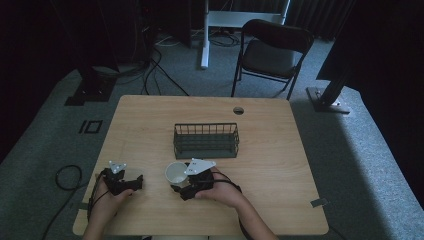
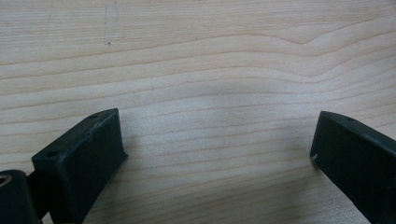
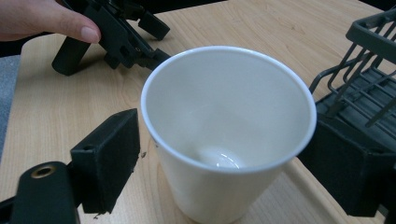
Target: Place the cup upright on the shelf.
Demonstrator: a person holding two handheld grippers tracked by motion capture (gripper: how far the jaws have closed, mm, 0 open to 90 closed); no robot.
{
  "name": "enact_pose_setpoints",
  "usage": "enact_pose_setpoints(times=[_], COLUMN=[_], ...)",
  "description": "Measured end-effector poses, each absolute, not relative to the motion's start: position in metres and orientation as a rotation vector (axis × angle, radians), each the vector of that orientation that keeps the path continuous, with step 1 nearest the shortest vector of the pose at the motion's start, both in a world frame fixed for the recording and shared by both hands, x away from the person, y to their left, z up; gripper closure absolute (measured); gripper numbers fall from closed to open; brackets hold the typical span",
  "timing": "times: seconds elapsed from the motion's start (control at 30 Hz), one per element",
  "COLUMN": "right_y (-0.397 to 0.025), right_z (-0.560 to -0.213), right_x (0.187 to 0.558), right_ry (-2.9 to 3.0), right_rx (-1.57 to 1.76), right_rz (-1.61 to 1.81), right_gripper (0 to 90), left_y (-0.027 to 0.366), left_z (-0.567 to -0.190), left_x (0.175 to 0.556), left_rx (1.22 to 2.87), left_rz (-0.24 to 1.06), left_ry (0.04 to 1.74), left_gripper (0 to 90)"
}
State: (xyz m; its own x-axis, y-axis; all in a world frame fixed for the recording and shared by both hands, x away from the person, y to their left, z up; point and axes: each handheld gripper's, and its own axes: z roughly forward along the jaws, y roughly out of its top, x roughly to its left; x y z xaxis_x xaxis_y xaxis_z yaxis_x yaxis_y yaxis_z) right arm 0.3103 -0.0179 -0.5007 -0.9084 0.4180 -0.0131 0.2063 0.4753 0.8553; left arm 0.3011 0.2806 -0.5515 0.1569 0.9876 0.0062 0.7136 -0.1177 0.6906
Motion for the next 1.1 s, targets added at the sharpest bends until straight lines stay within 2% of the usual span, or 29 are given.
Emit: enact_pose_setpoints(times=[0.67, 1.1], right_y=[-0.007, -0.008], right_z=[-0.5, -0.486], right_x=[0.313, 0.313], right_ry=[2.48, 2.463], right_rx=[0.586, 0.6], right_rz=[1.436, 1.461], right_gripper=[18.7, 19.0], left_y=[0.281, 0.281], left_z=[-0.552, -0.552], left_x=[0.301, 0.301], left_rx=[1.894, 1.894], left_rz=[0.653, 0.653], left_ry=[1.613, 1.613], left_gripper=[3.0, 3.0])
